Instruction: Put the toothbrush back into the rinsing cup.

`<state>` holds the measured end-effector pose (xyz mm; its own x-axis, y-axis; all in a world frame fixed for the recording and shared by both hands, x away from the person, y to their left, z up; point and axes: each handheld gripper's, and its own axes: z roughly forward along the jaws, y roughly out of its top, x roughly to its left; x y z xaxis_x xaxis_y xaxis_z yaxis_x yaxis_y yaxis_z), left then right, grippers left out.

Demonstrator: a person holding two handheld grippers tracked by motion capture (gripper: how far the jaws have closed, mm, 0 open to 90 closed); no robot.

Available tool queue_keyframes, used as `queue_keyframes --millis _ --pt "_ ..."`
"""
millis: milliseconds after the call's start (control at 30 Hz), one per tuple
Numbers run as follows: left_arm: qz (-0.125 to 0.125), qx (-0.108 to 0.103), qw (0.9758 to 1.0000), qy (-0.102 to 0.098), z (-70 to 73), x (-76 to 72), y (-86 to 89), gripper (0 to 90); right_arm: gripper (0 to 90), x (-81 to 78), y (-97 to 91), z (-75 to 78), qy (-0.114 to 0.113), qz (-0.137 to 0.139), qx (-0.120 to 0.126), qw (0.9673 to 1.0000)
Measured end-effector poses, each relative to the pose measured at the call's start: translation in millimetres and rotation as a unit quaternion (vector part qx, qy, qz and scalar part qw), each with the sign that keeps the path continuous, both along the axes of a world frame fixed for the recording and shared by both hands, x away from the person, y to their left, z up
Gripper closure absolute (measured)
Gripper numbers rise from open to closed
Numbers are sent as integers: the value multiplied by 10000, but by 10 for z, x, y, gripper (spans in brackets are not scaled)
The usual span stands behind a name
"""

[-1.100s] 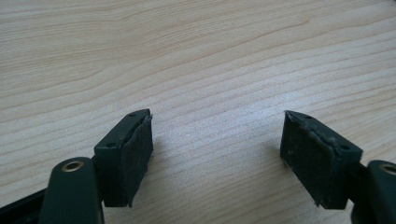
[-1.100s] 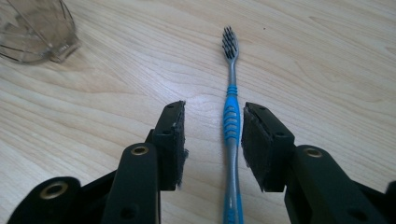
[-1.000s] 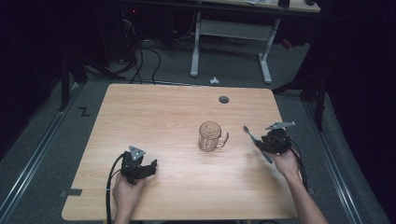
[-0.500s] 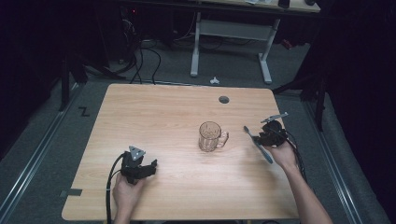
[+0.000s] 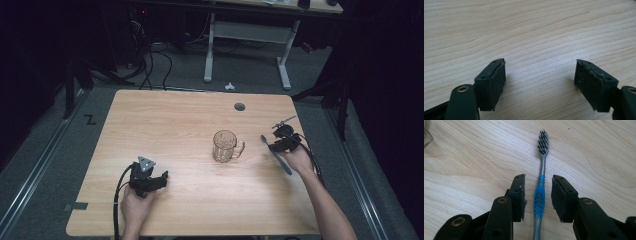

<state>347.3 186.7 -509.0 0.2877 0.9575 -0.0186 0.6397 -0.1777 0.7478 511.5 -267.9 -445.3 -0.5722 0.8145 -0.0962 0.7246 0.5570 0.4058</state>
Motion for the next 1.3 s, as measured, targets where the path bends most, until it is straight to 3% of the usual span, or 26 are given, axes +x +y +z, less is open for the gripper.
queue_keyframes --millis 267,567,800,1300 --pt "-5 -7 10000 2 0 -1 3 256 651 137 102 -54 317 -55 -329 9989" --pt "-8 -25 10000 3 1 -1 7 256 687 185 133 -105 511 -54 -479 9975" --pt "-10 -29 10000 4 1 -2 8 256 729 248 134 -136 771 -85 -458 9959" --pt "-10 -31 10000 4 1 -2 8 256 786 288 79 -150 986 -247 -335 9943"
